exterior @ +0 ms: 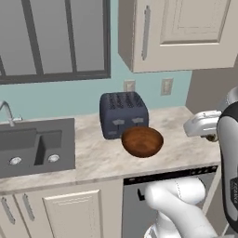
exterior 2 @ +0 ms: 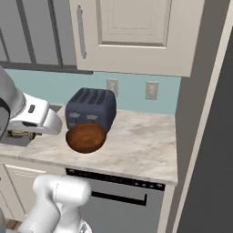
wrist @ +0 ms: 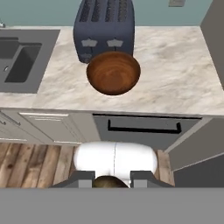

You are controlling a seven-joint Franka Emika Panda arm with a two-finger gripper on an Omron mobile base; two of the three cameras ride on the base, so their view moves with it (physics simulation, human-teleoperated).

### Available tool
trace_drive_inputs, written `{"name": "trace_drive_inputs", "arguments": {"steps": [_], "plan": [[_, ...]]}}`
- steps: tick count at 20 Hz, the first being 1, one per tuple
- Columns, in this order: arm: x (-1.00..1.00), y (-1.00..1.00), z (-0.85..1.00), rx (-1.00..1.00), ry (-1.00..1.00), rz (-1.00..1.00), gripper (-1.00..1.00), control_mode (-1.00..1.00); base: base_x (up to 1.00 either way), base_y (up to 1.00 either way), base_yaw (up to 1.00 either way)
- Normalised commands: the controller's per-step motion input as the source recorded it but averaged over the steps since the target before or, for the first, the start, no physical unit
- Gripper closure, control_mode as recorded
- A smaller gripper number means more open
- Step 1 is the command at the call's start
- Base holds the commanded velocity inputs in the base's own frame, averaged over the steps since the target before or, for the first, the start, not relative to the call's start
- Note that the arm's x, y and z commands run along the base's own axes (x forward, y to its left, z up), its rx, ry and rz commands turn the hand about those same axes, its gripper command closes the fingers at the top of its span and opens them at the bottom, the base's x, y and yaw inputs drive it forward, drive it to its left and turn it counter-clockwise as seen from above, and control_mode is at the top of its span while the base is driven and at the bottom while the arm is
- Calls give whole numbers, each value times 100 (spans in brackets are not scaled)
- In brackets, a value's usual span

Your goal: Take the mushroom, peach, and broccoli from the freezer and place them in the bowl on the counter.

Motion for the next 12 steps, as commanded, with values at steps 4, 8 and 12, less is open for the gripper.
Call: {"name": "trace_drive_inputs", "arguments": {"steps": [4,8,12], "plan": [[0,0,0,0,0,0,100,100,40,0,0],[0,0,0,0,0,0,100,100,49,1,0],[0,0,0,0,0,0,100,100,56,3,-1]]}}
